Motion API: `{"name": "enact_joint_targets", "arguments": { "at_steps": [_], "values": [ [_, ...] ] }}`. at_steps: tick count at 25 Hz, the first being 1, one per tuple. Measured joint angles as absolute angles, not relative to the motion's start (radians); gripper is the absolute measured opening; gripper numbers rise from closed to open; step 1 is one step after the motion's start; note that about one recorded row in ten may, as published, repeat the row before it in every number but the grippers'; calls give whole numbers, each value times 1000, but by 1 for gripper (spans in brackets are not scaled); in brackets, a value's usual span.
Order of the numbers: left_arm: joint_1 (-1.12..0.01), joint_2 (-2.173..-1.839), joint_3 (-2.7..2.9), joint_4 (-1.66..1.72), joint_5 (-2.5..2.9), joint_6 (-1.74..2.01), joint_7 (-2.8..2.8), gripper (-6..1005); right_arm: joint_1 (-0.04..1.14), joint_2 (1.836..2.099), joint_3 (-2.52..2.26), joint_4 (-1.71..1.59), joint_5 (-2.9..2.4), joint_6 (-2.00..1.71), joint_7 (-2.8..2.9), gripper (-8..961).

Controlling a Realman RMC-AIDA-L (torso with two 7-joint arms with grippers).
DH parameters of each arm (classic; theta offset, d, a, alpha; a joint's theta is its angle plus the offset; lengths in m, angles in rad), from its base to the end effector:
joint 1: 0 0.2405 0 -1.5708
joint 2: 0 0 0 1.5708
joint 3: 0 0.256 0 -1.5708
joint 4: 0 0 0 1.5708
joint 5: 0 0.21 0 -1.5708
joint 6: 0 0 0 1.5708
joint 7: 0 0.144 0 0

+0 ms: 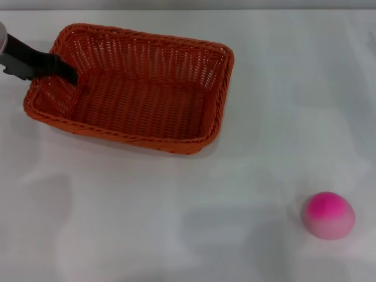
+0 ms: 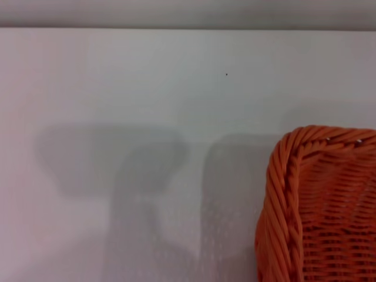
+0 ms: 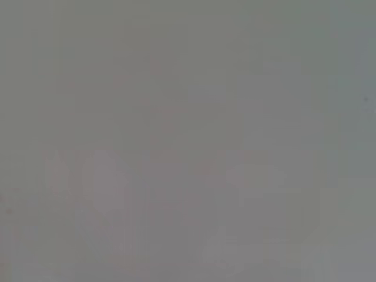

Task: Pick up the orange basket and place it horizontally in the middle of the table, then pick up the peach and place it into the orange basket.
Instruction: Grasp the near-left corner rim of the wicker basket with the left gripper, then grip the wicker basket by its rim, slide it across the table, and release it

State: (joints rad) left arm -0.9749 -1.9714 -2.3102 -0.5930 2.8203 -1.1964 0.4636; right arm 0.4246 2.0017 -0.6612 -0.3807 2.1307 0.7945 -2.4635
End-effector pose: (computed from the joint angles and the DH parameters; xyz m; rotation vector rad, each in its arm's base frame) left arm -0.2320 0.4473 0.0249 -2.1361 -1.4615 0.2674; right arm 0.3934 0.3652 0.0921 -1.5513 0.7053 0.4687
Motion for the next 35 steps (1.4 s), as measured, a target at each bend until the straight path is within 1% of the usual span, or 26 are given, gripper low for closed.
{"name": "enact_joint_targets", "arguments": {
  "at_steps": [2,5,8,16,22,27,35],
  "values": [
    [-974,-1972,-2310,-593,2820,-1196,464,772,424,2002,-662,-386,2131,794,-2463,858],
    [-972,-1976,-2310,-596,2820,-1196,464,638,422,2003,-664,-388,2131,793,-2464,858],
    [-972,-1982,-2310,-601,2823,-1196,464,609,421,2003,-664,-388,2131,792,-2463,858],
    [-973,-1982,-2310,-603,2825,-1201,459,533,419,2005,-664,-388,2131,794,-2464,858],
    [-972,-1987,-2310,-603,2824,-1223,456,448,419,2004,-681,-392,2131,795,-2445,858],
    [-972,-1986,-2310,-603,2821,-1242,455,310,419,2003,-688,-404,2131,793,-2441,858],
    [-962,-1998,-2312,-630,2821,-1283,440,233,418,2003,-689,-404,2131,794,-2439,858]
  ]
}}
